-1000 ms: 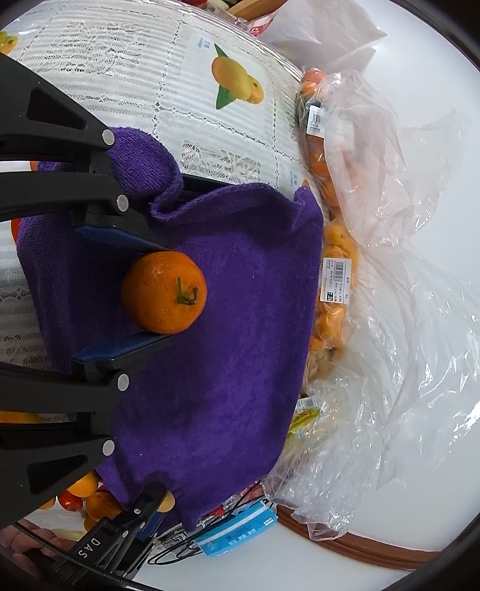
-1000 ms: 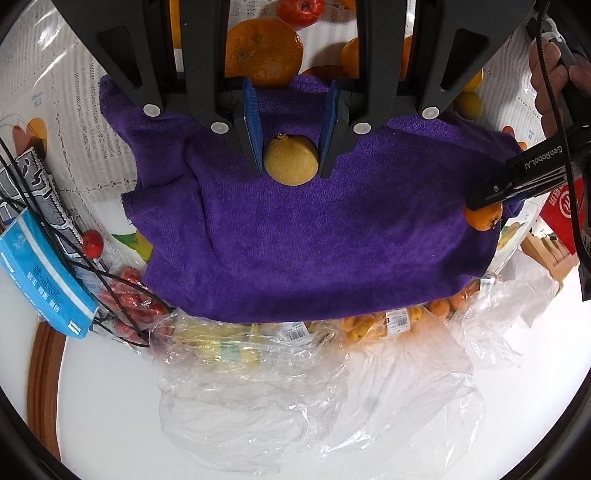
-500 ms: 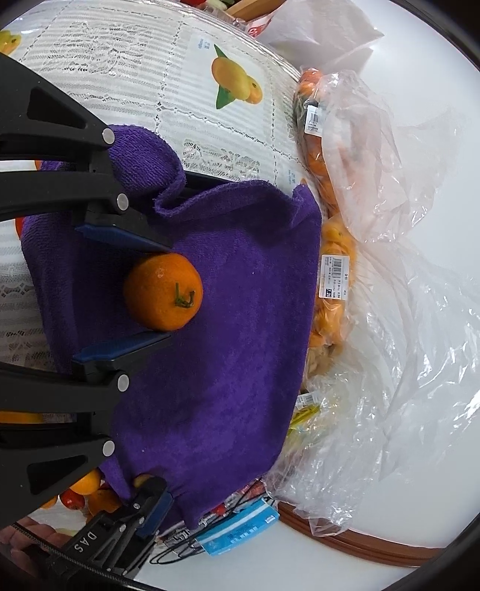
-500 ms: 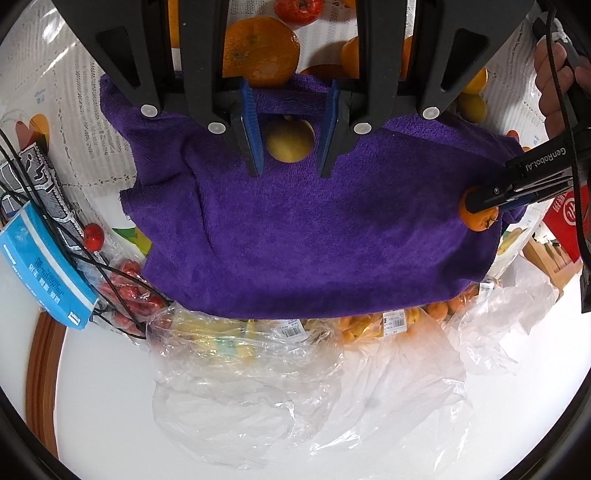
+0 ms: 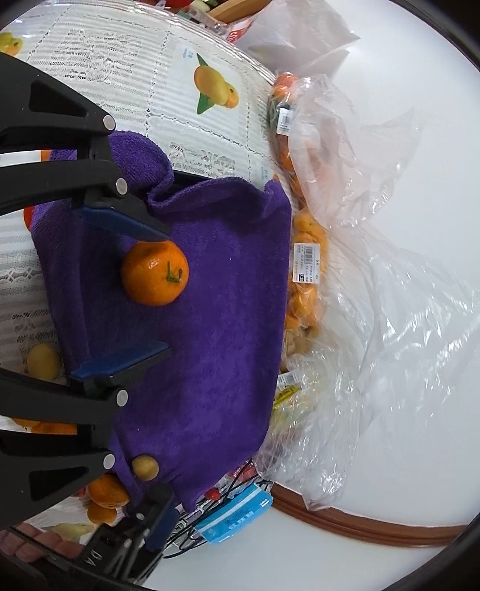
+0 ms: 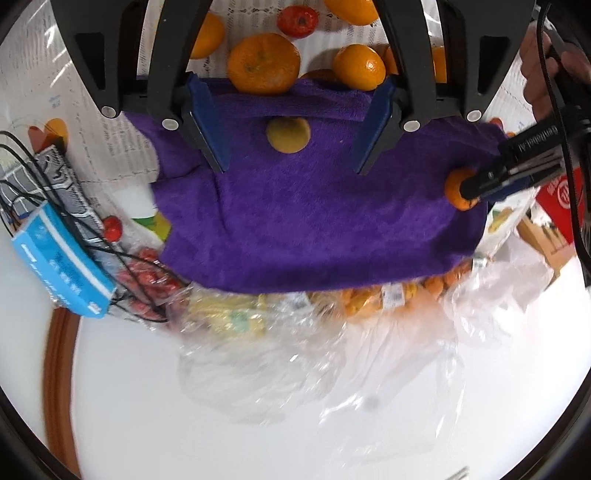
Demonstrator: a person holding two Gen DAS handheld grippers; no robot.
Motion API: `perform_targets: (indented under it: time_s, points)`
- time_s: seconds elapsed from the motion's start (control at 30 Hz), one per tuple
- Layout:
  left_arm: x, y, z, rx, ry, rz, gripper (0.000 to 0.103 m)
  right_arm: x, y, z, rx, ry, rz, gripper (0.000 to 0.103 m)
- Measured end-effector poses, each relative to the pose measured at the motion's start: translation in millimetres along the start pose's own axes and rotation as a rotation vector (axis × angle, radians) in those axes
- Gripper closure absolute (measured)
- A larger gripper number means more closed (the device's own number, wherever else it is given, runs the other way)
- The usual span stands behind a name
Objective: Organize fruits
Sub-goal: 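Lower both fruits onto the purple towel and open both tools, then move the right tool to a yellow oval orange and close on it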
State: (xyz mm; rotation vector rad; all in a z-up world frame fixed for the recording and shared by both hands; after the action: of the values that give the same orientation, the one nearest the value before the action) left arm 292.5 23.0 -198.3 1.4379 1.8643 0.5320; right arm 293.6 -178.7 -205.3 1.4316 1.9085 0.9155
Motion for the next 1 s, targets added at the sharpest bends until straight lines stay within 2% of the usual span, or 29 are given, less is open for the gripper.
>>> perform_targets:
  time_s: [0.07,0.2,0.37,0.6,0.9,1.0]
  points:
    - [-2.5,0.4,-2.5,-0.006,-0.010,0.002,0.049,-5.9,-1.0,-6.8,-0.005,-0.021,0.016,0.031]
    - [-5.4,0.2,-5.6,-0.016,-0.018,0.000,0.049,-20.5,-12.6,-21.3,0.005,-0.056,0.038,0.031]
    - [-10.2,-0.4,-12.1,-0.032,-0.038,0.004,0.049,-42.6,-42.8,-36.9,0.056,-0.126,0.048,0.031]
    - [-14.4,-8.9,-15.3,-0.033,-0.031,0.038,0.049,-53.0,-76.2,-48.3,0.089,-0.138,0.059,0.031]
    - [-14.7,-22.8,-13.7,0.013,-0.037,0.050,0.049,-41.6,-84.5,-31.1,0.106,-0.110,0.033,0.045]
    - [-14.7,-23.8,-12.2,0.028,-0.049,0.044,0.049,-39.9,-87.9,-22.0,0.126,-0.117,0.022,0.061]
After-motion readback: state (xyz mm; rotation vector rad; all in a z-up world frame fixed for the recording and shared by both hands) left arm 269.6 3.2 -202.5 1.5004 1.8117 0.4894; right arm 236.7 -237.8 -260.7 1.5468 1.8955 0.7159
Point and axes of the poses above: each gripper's, at about its wrist camera, not at the fingertips, and z roughly the way its jaws point, x to its left, y to its top, the point moved 10 cm from there along z, roughly the way its jaws point, and after that the axes turned 12 degrees about -z, right-handed, at the moved point
